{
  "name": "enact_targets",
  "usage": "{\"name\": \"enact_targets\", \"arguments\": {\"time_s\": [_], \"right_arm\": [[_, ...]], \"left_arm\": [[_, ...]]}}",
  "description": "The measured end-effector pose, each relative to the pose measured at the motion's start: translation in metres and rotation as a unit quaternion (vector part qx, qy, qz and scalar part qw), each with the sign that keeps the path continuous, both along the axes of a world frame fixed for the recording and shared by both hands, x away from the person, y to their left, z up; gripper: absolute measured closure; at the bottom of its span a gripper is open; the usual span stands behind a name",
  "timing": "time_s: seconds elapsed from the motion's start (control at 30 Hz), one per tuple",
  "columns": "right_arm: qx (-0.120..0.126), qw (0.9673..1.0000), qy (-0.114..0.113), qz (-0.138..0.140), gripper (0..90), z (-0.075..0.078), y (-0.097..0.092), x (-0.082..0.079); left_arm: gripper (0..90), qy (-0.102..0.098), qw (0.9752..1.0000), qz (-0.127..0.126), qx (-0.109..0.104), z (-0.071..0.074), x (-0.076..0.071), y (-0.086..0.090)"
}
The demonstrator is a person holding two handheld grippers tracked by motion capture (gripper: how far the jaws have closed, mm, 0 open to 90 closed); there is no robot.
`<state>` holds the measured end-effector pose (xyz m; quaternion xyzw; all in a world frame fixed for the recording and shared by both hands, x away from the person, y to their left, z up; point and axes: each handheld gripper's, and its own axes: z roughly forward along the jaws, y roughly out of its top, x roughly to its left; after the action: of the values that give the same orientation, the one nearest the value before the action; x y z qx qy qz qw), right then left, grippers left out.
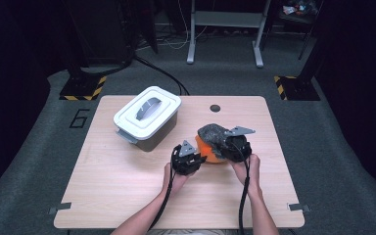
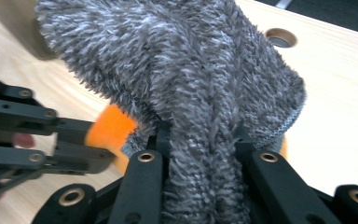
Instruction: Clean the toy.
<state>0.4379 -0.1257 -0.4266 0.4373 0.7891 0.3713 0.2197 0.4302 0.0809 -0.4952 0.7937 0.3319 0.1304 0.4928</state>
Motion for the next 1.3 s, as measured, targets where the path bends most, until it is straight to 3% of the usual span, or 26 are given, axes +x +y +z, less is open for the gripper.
{"name": "enact_targets", "arguments": {"time_s": [0.33,0.7,0.87,1.3], "right_arm": [[0.018,0.9988,0.015,-0.043,73.0,-0.012,-0.032,0.006],[0.016,0.9958,0.044,-0.079,72.9,-0.029,-0.055,0.016],[0.028,0.9937,0.061,-0.090,72.9,-0.038,-0.061,0.021],[0.018,0.9896,0.093,-0.108,72.9,-0.061,-0.070,0.032]], "left_arm": [[78.0,0.001,1.0000,-0.003,-0.002,-0.001,0.000,0.000],[78.2,0.004,1.0000,-0.002,-0.001,-0.003,0.001,0.000],[78.2,0.004,1.0000,-0.001,-0.004,-0.004,0.001,0.000],[78.2,0.005,1.0000,-0.004,-0.003,-0.005,0.002,0.002]]}}
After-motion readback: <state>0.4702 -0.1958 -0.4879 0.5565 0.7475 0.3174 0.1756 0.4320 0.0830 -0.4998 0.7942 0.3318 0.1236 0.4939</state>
